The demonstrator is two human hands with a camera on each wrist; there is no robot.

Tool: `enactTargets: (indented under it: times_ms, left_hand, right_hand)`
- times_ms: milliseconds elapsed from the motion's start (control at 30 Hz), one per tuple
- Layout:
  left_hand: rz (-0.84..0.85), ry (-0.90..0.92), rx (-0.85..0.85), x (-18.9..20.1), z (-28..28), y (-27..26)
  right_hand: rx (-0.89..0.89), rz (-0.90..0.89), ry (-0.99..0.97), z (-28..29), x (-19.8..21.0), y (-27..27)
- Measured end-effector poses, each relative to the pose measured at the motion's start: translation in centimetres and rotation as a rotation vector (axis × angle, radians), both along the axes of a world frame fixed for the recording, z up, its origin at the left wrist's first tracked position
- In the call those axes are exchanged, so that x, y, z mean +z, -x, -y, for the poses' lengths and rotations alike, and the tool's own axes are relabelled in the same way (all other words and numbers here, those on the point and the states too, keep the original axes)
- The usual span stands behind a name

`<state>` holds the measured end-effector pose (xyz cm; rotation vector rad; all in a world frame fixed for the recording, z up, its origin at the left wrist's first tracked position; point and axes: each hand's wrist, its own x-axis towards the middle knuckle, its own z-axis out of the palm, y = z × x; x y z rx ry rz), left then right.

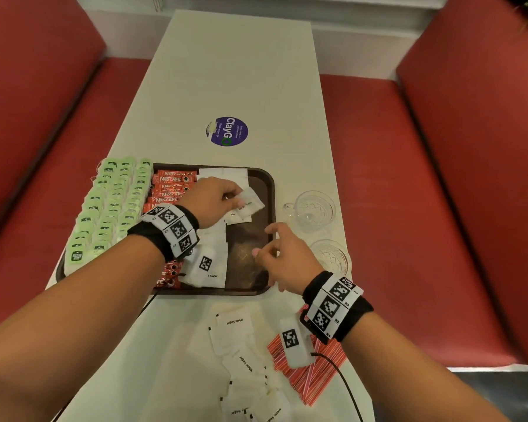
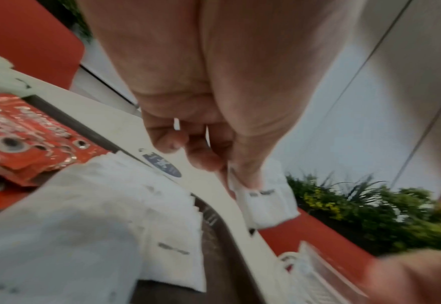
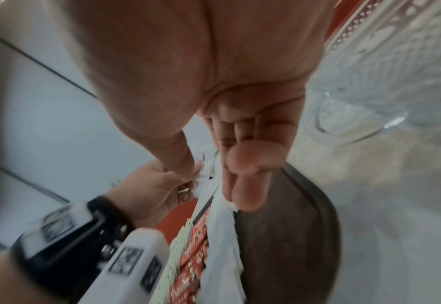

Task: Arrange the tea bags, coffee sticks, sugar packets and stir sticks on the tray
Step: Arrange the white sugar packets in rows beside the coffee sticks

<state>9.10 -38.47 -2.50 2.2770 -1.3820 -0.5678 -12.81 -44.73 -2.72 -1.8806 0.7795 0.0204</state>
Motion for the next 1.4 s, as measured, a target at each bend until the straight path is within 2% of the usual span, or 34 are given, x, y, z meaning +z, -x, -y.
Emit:
enactTargets:
  times_ms: [100,300,467,567,667,767,900,1067,1233,1400]
  left_hand:
    - [0.119,-0.109,0.054,-1.7,1.1,-1.4]
    - [0.2,-0.3,-0.065,-2.7,3.2,-1.3]
    - [0.258,-0.399,-0.048,-3.1,3.7,-1.4]
    - [0.283,-0.359,-0.017,-3.1,3.7,-0.9]
    - [0.289,-0.321,-0.066,-3.4,3.9,0.4]
    - [0.284,-0.37,-0.141,-3.8,4.3,1.5]
    - [0.29,-0.416,-0.159,-3.6,4.1,2.0]
    - [0.228,-0.261,-0.1,-1.1,1.7,3.4]
    - [0.145,-0.2,-0.127,1.9,-3.7,5.9]
    - [0.087,-0.289,-0.173,1.3,-9.1,8.8]
  right_hand:
    - [0.231,-0.113,0.129,-0.8,-0.7,0.1]
    - [0.64,-0.208,0.257,-2.6,-1.0,-0.9]
    - [0.802,-0.323,0.421,-4.5,-2.2,-1.4]
    - [0.838,-0.358,0.492,-5.2,-2.5,-1.4]
    - [0.852,-0.374,0.507,-5.6,-2.8,-1.5]
    - [0.866,-0.394,0.513,-5.8,-3.0,-1.6]
    - [0.866,-0.449,0.494,-6.0,-3.1,-1.6]
    - [0.836,-0.431,0.512,-5.8,-3.0,-0.8]
    - [0.663,-0.297,0.452,-4.8,-2.2,1.1]
    - [0.457,-0.203,0.369,-3.7,-1.2,3.5]
